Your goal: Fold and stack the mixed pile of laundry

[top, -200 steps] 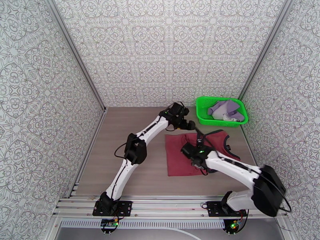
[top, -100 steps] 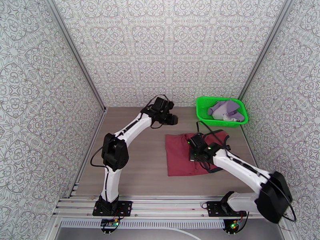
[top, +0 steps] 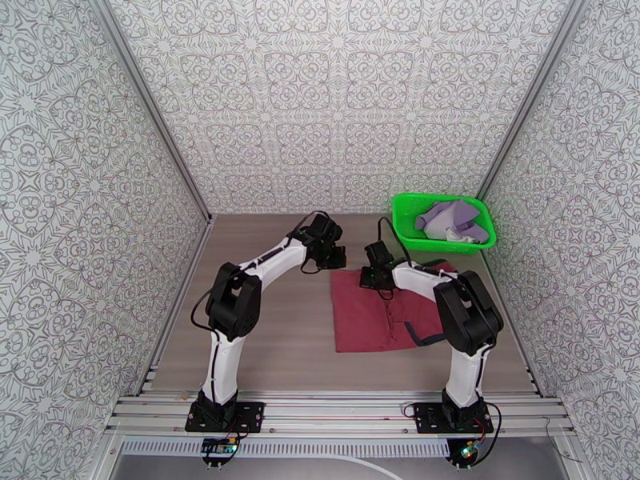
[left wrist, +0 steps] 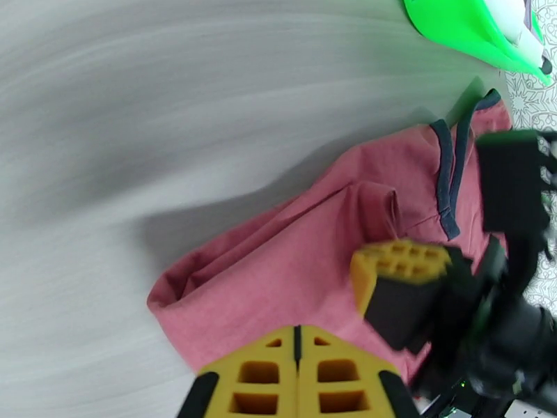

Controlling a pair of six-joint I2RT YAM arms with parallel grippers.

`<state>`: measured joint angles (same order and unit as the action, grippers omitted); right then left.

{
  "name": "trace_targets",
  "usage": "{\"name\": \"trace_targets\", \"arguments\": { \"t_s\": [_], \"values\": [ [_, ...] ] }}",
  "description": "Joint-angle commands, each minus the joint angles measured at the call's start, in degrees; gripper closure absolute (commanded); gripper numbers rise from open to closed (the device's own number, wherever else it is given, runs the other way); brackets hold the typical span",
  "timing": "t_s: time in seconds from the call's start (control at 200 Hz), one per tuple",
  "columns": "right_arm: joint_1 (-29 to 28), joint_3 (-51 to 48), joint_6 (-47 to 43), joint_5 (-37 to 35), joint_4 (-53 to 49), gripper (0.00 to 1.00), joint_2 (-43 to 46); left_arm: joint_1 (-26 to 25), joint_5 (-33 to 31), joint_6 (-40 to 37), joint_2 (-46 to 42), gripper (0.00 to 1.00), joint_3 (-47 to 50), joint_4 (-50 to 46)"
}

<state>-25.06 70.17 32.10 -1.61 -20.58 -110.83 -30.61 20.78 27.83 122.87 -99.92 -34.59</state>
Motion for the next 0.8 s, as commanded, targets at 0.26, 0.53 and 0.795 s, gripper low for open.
{"name": "trace_targets", "arguments": {
  "t_s": [0.26, 0.53, 0.795],
  "values": [
    [2.7, -2.5, 1.3, 3.1, 5.5, 1.00, 0.6, 0.2, -3.1, 2.6, 6.4, 1.00, 7.0, 3.8],
    [-5.4, -6.9, -2.7, 4.6, -4.9, 0.74, 14.1, 2.5, -4.9, 0.3, 1.8, 1.00, 6.8, 2.6],
    [-23.1, -5.6, -0.4, -2.4, -16.6, 0.42, 17.2, 2.3, -10.5, -2.9, -6.9, 0.24, 4.7, -5.7]
  ]
}}
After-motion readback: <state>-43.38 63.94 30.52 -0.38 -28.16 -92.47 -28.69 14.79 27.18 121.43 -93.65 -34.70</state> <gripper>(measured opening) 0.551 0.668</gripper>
